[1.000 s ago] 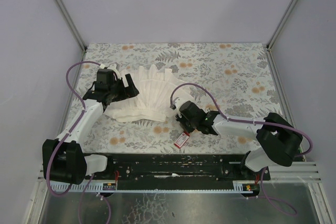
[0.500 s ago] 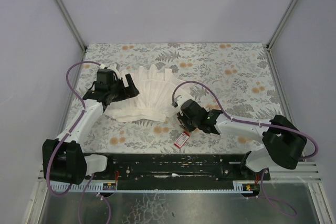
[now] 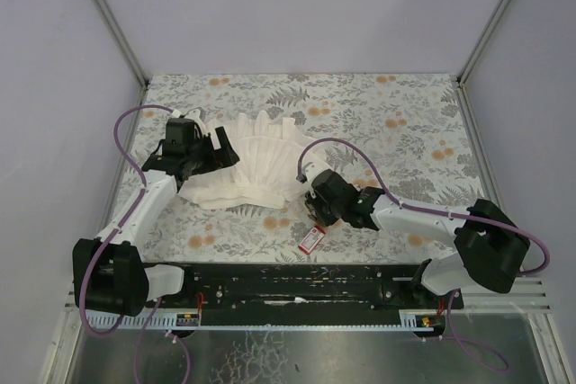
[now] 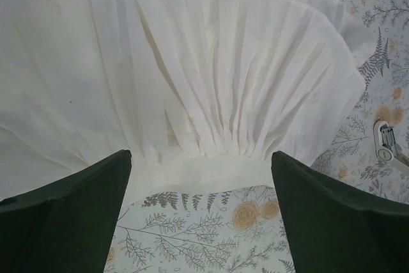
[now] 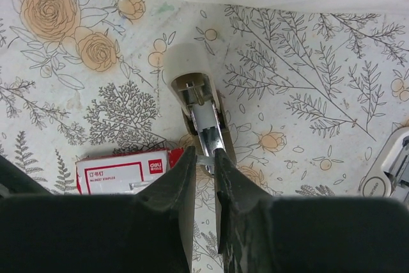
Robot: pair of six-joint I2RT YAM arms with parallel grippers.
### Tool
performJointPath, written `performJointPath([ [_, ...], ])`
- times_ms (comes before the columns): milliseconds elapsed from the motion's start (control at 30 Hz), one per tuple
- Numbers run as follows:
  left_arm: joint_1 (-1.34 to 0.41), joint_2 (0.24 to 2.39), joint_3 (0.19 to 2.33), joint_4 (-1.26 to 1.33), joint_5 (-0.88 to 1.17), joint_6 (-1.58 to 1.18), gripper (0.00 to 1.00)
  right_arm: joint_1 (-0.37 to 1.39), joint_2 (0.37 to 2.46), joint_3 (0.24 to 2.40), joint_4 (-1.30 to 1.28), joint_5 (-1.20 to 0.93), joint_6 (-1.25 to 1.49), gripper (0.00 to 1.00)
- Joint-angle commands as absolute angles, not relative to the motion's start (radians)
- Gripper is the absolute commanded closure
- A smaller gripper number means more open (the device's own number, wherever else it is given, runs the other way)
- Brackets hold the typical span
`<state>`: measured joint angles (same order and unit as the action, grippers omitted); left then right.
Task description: Load the staples into the stapler
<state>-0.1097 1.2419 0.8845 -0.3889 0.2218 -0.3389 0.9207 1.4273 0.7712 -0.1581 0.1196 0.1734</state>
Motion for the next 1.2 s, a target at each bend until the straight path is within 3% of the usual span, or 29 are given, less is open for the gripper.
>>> performJointPath([
  [0, -0.100, 1.247, 0.883, -0.345, 0.242, -0.320, 0.11, 0.912, 1.383, 0.809, -0.161, 0.028, 0.201, 0.85],
  [200, -0.100, 1.242, 0.879, -0.333, 0.272, -0.319, 0.11, 0.913, 1.360, 0.800, -0.106, -0.208, 0.339, 0.85],
  [433, -0.127, 1.176, 0.808, -0.254, 0.428, -0.381, 0.13, 0.912, 1.283, 0.804, -0.080, -0.244, 0.495, 0.84],
  [633, -0.233, 1.024, 0.613, -0.059, 0.525, -0.585, 0.13, 0.892, 1.204, 0.857, -0.112, -0.269, 0.541, 0.84],
  [867, -0.402, 0.873, 0.351, 0.422, 0.598, -0.914, 0.14, 0.827, 1.140, 0.928, -0.083, -0.393, 0.611, 0.84],
  [1167, -0.545, 0.818, 0.316, 0.631, 0.569, -0.947, 0.16, 0.801, 1.074, 0.990, -0.033, -0.485, 0.696, 0.83],
])
